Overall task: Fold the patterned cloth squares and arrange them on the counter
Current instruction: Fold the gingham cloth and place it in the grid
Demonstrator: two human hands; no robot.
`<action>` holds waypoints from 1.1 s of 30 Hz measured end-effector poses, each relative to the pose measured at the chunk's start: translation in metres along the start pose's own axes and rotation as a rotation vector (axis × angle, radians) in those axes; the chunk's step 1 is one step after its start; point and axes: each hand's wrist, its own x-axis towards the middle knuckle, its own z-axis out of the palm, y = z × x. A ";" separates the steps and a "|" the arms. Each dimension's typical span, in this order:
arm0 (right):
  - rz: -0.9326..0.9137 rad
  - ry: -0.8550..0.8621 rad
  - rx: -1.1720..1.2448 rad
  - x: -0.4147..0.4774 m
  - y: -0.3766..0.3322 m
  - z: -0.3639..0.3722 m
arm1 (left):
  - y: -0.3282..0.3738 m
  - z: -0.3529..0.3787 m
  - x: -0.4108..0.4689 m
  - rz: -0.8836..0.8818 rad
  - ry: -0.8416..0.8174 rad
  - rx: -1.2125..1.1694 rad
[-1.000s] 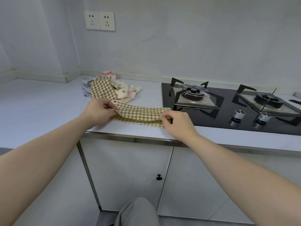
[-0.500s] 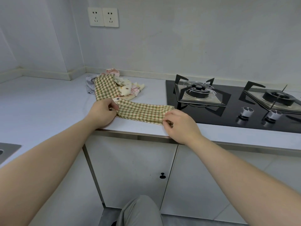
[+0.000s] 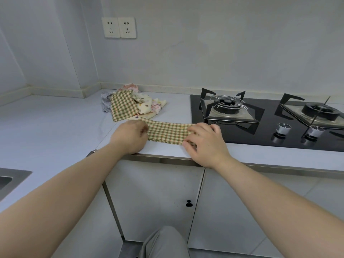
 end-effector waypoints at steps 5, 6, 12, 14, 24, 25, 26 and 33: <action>-0.003 -0.061 0.044 0.000 0.002 0.004 | 0.008 0.008 -0.004 0.020 -0.079 -0.004; -0.007 -0.060 0.051 0.000 0.002 0.004 | 0.007 0.005 -0.007 0.016 -0.077 0.018; -0.013 -0.163 0.100 0.001 -0.004 -0.009 | 0.024 -0.021 -0.025 0.090 -0.093 0.396; 0.020 -0.225 0.078 0.009 -0.013 -0.015 | 0.027 -0.025 -0.023 0.057 -0.064 0.421; 0.261 -0.594 0.246 0.070 -0.071 0.010 | 0.048 0.013 0.008 -0.119 -0.300 0.088; 0.268 -0.631 0.227 0.068 -0.070 0.015 | 0.046 0.017 0.008 -0.100 -0.325 0.155; 0.266 -0.661 0.205 0.066 -0.069 0.019 | 0.042 0.020 0.009 -0.098 -0.348 0.190; 0.277 -0.773 0.094 0.063 -0.054 0.028 | 0.017 0.020 0.007 -0.188 -0.431 0.221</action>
